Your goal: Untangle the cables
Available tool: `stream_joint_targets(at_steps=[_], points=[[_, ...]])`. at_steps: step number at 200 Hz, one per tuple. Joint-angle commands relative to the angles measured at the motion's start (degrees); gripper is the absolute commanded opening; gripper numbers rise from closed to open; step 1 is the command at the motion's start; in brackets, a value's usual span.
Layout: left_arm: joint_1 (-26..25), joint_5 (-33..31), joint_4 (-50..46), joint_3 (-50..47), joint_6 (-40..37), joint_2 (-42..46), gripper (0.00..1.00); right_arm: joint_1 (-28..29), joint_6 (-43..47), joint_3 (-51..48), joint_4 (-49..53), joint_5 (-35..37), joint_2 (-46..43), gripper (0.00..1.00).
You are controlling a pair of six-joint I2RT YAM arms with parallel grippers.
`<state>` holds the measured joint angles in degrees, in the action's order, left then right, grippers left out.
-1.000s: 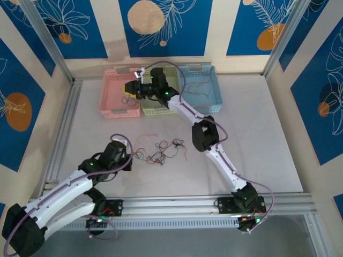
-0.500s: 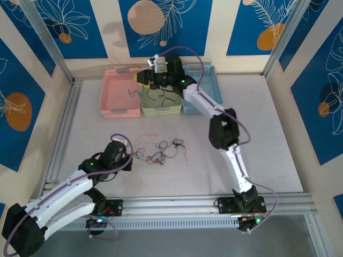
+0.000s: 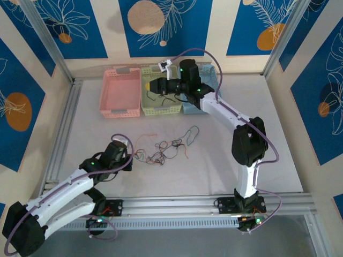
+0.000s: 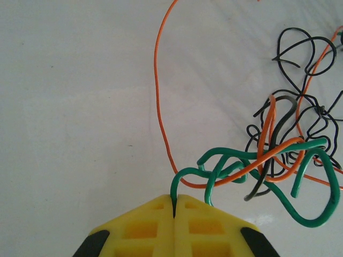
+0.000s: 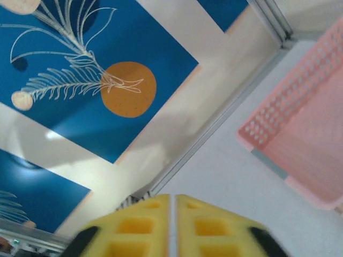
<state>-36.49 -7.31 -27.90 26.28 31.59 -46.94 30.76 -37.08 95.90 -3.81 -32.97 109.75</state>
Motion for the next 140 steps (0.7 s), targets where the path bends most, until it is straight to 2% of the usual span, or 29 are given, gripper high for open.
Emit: stream_joint_targets(at_steps=[1,22,46,60,61,74,104,115,128,140], points=[[0.4,0.3,0.3,-0.5,-0.1,0.7,0.00,0.6,-0.2,-1.2,0.1,-2.3,-1.4,0.07],[0.5,0.5,0.3,-0.6,-0.3,0.7,0.00,1.3,6.2,-3.2,8.0,4.8,-4.9,0.13],[0.4,0.4,0.3,-0.6,-0.2,1.2,0.00,0.0,7.8,-5.9,23.1,20.4,-10.3,0.27],[0.3,0.4,0.3,-0.8,-0.2,1.4,0.00,-0.3,9.3,-8.9,28.1,28.6,-12.7,0.33],[0.3,0.4,0.3,-0.7,-0.2,1.4,0.00,-0.2,9.9,-9.9,29.2,30.7,-13.4,0.34],[0.2,0.4,0.4,-0.7,-0.4,1.4,0.00,-0.8,10.9,-14.1,32.3,35.9,-15.7,0.40],[0.2,0.6,0.5,-0.8,-0.4,1.7,0.00,-3.6,9.8,-21.1,39.3,40.8,-17.4,0.52],[0.2,0.6,0.5,-0.8,-0.5,1.7,0.00,-5.3,5.1,-22.8,41.0,37.5,-17.2,0.53],[0.2,0.6,0.6,-0.8,-0.5,1.7,0.00,-6.0,0.3,-26.6,38.5,31.5,-17.8,0.53],[0.1,0.7,0.6,-0.8,-0.4,1.7,0.00,-4.1,-4.5,-29.3,36.2,32.5,-18.6,0.53]])
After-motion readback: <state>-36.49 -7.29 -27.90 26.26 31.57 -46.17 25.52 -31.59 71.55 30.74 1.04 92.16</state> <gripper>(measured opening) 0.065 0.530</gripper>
